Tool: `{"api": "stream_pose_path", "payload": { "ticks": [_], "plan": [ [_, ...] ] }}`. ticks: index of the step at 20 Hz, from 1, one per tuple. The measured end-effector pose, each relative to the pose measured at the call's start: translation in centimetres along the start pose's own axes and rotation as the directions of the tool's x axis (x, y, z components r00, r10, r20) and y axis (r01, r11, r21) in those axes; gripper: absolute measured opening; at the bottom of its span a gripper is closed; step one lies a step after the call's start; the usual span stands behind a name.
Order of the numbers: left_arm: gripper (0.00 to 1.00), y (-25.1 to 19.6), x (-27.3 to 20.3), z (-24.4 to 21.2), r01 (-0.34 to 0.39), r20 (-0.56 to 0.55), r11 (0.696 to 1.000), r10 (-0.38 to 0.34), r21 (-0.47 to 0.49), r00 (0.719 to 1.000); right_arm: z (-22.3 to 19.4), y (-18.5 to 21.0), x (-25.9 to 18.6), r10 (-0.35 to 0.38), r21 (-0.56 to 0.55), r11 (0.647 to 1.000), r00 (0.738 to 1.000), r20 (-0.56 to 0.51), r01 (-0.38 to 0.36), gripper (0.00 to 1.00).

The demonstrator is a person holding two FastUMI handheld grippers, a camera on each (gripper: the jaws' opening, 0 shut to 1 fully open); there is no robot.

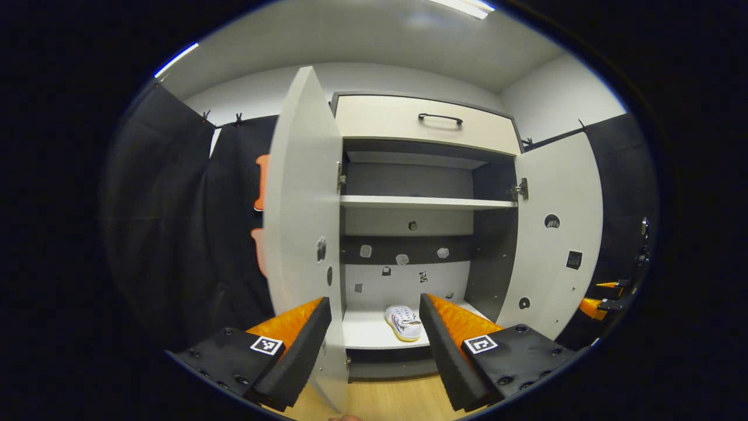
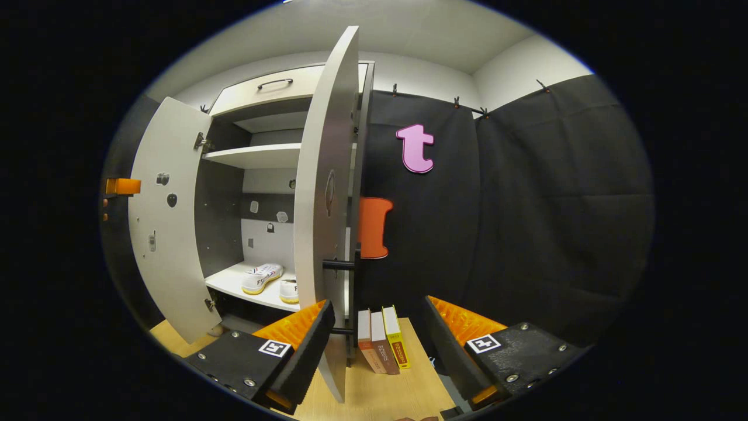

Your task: Grab one shoe with the right hand and put it into the shoe cabinet, grab the other shoe with the left hand and put it into the shoe cabinet; then close the right door with the right hand and the left door with the left hand.

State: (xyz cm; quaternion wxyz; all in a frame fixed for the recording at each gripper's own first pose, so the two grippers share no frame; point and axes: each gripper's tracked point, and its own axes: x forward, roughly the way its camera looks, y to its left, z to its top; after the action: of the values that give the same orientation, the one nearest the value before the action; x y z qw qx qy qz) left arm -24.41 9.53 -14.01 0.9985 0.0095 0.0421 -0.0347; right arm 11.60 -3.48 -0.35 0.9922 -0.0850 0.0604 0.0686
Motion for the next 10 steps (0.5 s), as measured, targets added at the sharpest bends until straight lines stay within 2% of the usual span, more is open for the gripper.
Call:
{"api": "stream_pose_path", "payload": {
  "ticks": [5,10],
  "plan": [
    [0.97,3.9,-3.7,0.1,-0.071,0.011,0.997,0.071,-0.003,0.997,0.4,1.5,-0.2,0.043,-0.039,0.998,0.999,0.011,-0.043,0.89],
    [0.96,5.2,-4.8,0.3,-0.081,0.021,0.997,0.081,-0.01,0.997,0.9,3.9,-0.4,0.076,-0.026,0.997,0.997,0.027,-0.075,0.7]
  ]
}}
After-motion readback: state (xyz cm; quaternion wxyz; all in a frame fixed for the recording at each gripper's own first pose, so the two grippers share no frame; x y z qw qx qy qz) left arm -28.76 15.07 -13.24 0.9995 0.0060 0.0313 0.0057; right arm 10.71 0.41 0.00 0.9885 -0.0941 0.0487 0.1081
